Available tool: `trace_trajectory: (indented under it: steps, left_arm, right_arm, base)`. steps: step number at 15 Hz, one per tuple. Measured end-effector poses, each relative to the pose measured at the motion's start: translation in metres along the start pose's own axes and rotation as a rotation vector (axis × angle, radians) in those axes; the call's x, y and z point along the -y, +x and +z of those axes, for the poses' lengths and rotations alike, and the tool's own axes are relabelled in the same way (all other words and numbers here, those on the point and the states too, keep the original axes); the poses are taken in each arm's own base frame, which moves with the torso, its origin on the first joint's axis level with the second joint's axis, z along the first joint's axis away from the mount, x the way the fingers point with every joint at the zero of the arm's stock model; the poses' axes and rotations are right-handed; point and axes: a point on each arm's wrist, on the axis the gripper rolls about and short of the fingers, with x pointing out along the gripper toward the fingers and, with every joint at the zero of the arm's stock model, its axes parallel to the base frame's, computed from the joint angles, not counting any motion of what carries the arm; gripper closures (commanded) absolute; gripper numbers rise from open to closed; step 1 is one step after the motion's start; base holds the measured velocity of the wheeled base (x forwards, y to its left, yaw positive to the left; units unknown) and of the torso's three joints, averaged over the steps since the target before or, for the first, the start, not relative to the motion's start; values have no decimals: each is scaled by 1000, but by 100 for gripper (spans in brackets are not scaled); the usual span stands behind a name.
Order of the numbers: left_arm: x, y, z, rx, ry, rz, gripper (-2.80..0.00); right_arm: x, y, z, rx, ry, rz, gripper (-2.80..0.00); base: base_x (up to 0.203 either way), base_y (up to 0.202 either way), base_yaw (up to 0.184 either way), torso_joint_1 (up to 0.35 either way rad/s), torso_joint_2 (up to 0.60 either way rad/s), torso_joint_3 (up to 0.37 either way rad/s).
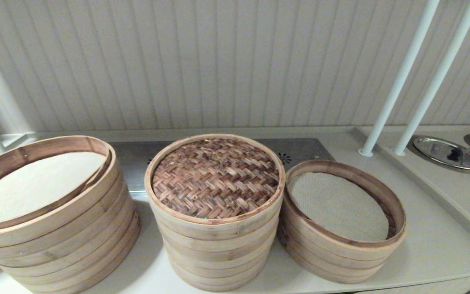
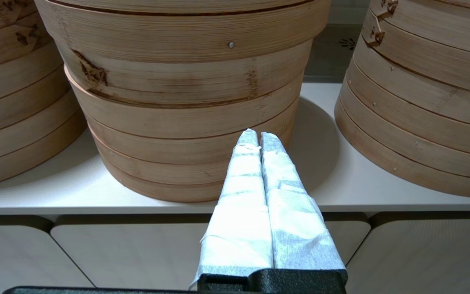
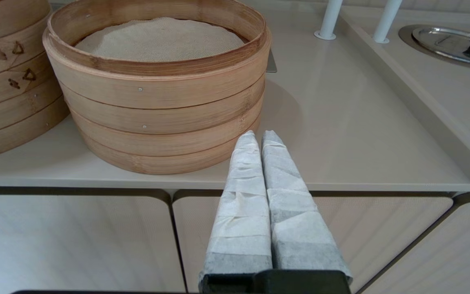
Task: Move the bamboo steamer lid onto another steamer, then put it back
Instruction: Pick up the steamer
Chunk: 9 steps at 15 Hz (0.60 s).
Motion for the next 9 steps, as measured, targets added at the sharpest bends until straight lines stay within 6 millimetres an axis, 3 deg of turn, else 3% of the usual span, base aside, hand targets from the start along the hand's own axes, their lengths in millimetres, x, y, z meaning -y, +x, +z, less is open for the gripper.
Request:
trace_trajectory:
  steps: [9]
  left_arm:
    - [0,0,0,0,0,0,0]
  right_arm:
    - [0,0,0,0,41,-9,0]
  base:
    - [0,0,0,0,0,0]
